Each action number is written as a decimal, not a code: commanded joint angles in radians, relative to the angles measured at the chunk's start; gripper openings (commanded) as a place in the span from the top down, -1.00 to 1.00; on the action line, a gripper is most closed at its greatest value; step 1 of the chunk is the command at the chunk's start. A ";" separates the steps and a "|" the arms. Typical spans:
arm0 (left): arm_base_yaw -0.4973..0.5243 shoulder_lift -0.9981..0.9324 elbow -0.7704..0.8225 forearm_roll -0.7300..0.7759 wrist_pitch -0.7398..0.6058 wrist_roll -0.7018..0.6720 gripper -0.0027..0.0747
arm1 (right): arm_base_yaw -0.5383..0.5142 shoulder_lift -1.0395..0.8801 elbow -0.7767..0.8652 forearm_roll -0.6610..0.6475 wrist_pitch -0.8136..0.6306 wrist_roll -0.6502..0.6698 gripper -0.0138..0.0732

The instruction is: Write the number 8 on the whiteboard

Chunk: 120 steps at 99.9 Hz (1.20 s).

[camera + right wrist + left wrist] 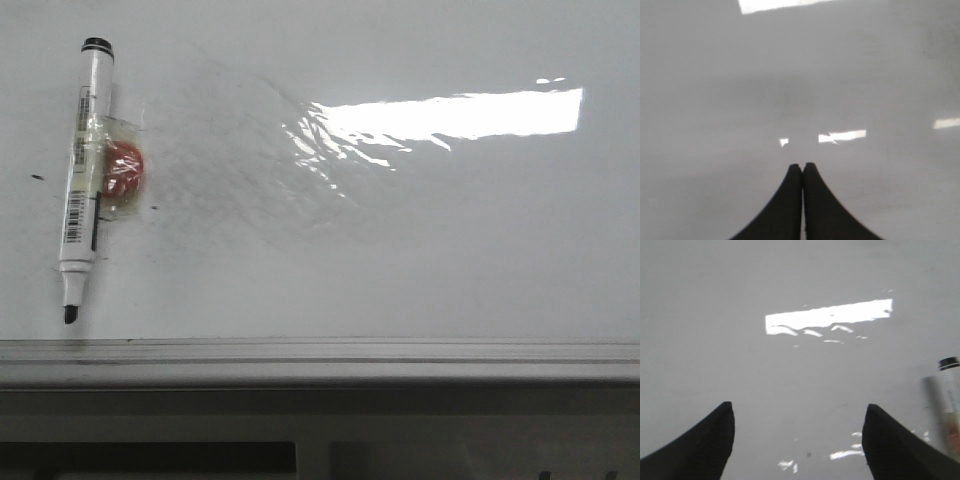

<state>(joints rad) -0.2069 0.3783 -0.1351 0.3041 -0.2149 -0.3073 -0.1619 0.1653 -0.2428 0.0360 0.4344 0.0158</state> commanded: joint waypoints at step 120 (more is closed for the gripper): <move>-0.501 0.723 -0.035 -0.218 -0.464 -0.130 0.81 | 0.118 0.022 -0.035 0.005 -0.047 0.001 0.83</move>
<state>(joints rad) -0.7036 1.0960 -0.1449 0.1163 -0.6224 -0.4312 -0.0786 0.1653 -0.2428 0.0382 0.4482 0.0169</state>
